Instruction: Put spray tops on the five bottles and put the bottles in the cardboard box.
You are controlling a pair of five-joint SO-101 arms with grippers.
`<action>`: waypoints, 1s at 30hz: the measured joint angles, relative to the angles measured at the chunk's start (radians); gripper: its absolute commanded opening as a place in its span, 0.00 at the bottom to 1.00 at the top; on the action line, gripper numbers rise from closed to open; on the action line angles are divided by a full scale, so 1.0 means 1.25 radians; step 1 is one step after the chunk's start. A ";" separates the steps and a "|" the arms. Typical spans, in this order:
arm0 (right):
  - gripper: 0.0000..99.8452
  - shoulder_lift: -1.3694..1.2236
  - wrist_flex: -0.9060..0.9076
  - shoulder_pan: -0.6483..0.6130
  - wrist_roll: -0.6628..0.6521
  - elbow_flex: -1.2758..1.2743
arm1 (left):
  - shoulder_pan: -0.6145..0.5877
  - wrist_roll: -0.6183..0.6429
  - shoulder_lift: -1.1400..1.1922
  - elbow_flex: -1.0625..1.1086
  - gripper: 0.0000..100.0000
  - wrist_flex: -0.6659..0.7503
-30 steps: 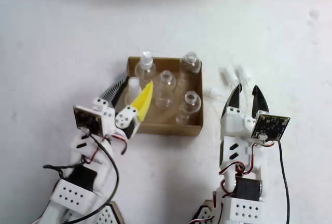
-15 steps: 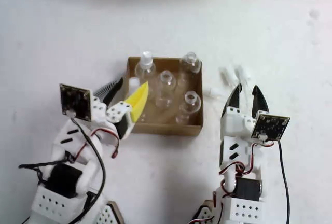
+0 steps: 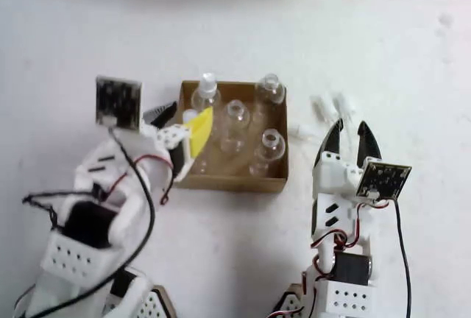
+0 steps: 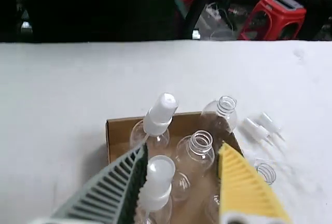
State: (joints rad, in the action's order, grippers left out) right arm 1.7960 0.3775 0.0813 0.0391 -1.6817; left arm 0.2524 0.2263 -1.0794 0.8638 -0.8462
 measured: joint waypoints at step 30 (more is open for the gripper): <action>0.13 0.000 0.000 0.000 0.000 0.000 | -0.028 0.052 0.178 -0.009 0.10 0.045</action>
State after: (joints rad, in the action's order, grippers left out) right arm 1.7960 0.3775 0.0813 0.0391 -1.6817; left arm 0.2171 0.2908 -0.8569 0.8531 -0.7894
